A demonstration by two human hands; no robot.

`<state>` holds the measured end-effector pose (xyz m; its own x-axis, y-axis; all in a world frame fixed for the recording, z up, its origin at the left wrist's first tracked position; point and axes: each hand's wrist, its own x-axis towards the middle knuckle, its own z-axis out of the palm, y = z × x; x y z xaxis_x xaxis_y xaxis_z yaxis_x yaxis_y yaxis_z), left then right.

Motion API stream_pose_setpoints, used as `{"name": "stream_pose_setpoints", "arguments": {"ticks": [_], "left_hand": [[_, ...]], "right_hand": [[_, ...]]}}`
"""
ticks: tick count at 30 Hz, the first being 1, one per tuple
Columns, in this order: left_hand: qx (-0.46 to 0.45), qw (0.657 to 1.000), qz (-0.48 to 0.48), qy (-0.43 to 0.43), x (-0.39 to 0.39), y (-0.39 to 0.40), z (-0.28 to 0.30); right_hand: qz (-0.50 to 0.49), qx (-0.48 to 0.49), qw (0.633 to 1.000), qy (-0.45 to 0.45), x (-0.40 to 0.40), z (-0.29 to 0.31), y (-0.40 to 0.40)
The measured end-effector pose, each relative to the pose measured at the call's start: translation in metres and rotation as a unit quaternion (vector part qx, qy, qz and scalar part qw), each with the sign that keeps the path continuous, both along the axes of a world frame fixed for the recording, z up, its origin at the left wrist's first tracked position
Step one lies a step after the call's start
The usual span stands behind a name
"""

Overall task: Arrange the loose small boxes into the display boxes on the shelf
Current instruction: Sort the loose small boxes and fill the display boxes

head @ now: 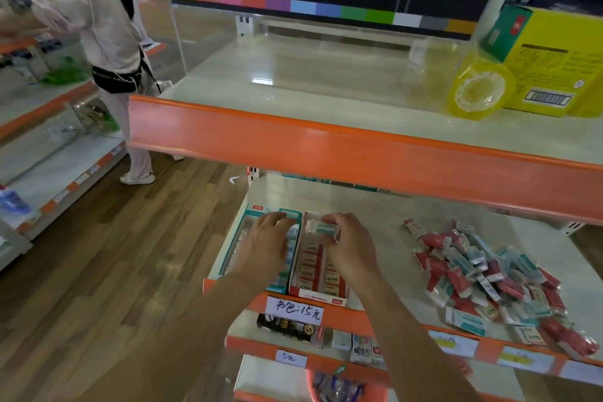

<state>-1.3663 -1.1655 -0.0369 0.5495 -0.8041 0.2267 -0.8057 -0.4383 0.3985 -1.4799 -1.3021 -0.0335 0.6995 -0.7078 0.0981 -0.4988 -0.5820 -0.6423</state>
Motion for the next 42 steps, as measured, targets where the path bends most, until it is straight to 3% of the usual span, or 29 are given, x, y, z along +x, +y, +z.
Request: {"name": "stream_pose_setpoints", "arguments": {"ticks": [5, 12, 25, 34, 42], "left_hand": [[0.067, 0.995, 0.070, 0.015, 0.011, 0.026, 0.000], [0.162, 0.983, 0.087, 0.005, -0.003, 0.029, -0.010], [0.112, 0.993, 0.041, 0.008, 0.010, 0.037, -0.013], [0.098, 0.992, 0.050, 0.063, 0.009, 0.044, -0.009], [0.120, 0.989, 0.061, 0.061, 0.008, 0.047, -0.009]], "right_hand": [[0.031, 0.017, 0.999, -0.019, 0.029, 0.005, 0.020], [0.077, 0.042, 0.996, 0.000, 0.070, 0.000, 0.042], [0.147, 0.003, 0.989, 0.029, 0.087, -0.021, 0.050], [0.105, -0.022, 0.994, 0.022, 0.092, -0.019, 0.060], [0.177, -0.067, 0.981, 0.045, 0.094, -0.022, 0.056]]}}
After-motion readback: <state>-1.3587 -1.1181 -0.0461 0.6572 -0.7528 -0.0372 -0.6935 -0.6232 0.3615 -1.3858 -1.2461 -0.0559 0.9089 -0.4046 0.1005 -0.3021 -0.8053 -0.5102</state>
